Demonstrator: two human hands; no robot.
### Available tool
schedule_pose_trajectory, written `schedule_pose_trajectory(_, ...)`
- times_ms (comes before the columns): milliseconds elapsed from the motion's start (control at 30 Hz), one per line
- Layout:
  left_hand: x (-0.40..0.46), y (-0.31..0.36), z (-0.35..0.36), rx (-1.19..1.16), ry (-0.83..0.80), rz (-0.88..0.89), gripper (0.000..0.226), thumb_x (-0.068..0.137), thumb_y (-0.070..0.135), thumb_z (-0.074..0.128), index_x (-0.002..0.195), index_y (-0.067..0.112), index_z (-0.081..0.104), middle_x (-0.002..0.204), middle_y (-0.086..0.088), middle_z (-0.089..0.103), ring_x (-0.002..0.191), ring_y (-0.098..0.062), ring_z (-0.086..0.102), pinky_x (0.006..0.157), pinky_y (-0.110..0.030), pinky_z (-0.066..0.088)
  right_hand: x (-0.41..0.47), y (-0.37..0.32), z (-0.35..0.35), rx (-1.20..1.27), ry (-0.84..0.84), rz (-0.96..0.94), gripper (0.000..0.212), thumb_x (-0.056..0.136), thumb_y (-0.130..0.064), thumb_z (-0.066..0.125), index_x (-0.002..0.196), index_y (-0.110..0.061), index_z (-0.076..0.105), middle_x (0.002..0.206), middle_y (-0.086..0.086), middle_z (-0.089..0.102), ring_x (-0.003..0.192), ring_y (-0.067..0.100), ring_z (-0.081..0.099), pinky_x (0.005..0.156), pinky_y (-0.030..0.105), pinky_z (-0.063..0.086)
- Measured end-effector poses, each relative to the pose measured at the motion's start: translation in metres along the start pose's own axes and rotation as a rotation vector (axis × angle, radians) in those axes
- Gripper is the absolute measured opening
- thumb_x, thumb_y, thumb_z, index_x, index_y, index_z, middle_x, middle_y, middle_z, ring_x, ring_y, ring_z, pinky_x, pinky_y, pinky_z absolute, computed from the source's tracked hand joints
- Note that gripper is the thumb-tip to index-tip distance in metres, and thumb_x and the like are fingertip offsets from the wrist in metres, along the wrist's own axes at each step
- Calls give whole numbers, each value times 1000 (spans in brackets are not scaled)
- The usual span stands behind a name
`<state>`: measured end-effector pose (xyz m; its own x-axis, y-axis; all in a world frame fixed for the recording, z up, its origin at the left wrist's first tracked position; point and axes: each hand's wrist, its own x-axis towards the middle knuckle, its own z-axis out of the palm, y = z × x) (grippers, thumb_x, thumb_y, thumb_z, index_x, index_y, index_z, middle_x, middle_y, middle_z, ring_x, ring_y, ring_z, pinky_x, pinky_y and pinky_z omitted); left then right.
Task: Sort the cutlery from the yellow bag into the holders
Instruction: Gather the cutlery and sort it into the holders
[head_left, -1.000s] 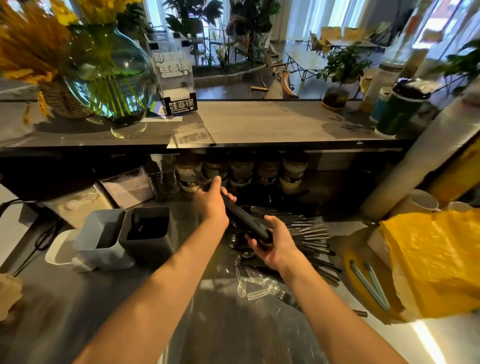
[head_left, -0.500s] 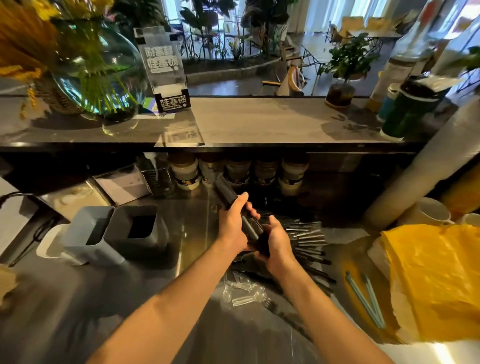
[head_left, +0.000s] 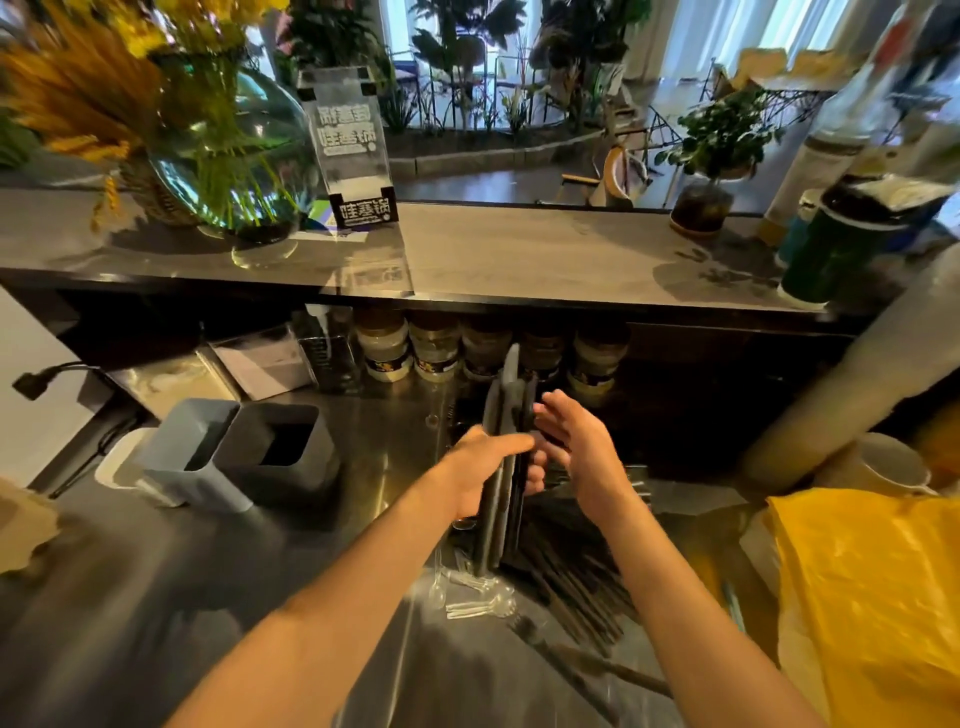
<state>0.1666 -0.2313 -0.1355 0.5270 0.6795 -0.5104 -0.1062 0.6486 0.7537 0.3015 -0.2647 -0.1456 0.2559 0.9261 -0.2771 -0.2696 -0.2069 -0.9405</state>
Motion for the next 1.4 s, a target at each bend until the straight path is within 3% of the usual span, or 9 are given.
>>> schedule_pose_trajectory(67,-6,-5,4,113,-69,-62,8,95,10,63,96,2,65,69,-8,63,55,-16,59,54,-28,55,1,-14,-4,8,-238,106,38,102,-40,49,116,-11,69,106,3,74,85,20,68,71,33,49)
schedule_pose_trajectory(133,-10,-8,8,216,-109,-92,9,95,12,65,91,5,63,68,-7,63,55,-15,58,55,-27,54,4,-22,-7,50,-361,150,34,102,-28,53,127,-7,61,115,10,73,99,25,70,78,37,55)
schedule_pose_trajectory(333,-16,-6,21,241,-102,-192,18,94,19,66,82,6,63,66,-5,63,52,-12,58,53,-23,53,9,-17,-6,283,-362,248,9,102,-14,53,100,-5,55,86,13,61,79,25,68,75,37,58)
schedule_pose_trajectory(500,-24,-11,23,70,-117,-285,24,96,25,63,89,2,64,75,-12,67,63,-19,67,64,-33,61,17,-9,1,453,-123,200,3,103,-8,49,99,-8,49,66,4,49,55,15,52,68,32,57)
schedule_pose_trajectory(633,-32,-25,18,326,-104,-214,24,96,31,64,104,9,56,79,-8,66,63,-21,65,62,-37,61,27,-11,-7,437,241,132,10,103,-4,45,109,-7,53,67,4,47,54,13,47,52,27,50)
schedule_pose_trajectory(800,-26,-37,15,654,29,65,13,94,18,67,103,14,58,88,-8,67,56,-18,65,49,-32,57,27,3,-9,328,399,65,19,103,-12,51,118,-3,58,71,4,52,52,13,53,61,30,55)
schedule_pose_trajectory(1067,-32,-46,0,134,-65,-24,19,101,13,55,111,-2,58,78,-11,68,58,-18,60,50,-29,51,-4,13,1,560,-144,237,31,95,-18,64,123,-5,65,118,17,70,97,24,71,86,36,59)
schedule_pose_trajectory(1233,-40,-42,0,-15,-80,-59,21,102,14,52,111,-2,61,86,-17,70,65,-22,67,55,-32,58,-15,11,16,439,-160,139,26,102,-7,52,127,-1,57,116,19,72,105,31,71,87,38,60)
schedule_pose_trajectory(1400,-48,-45,1,158,107,30,21,96,17,64,108,-1,63,81,-14,71,68,-26,70,61,-37,60,-20,11,23,303,-121,126,29,106,-16,45,123,3,58,111,21,73,104,32,72,92,43,58)
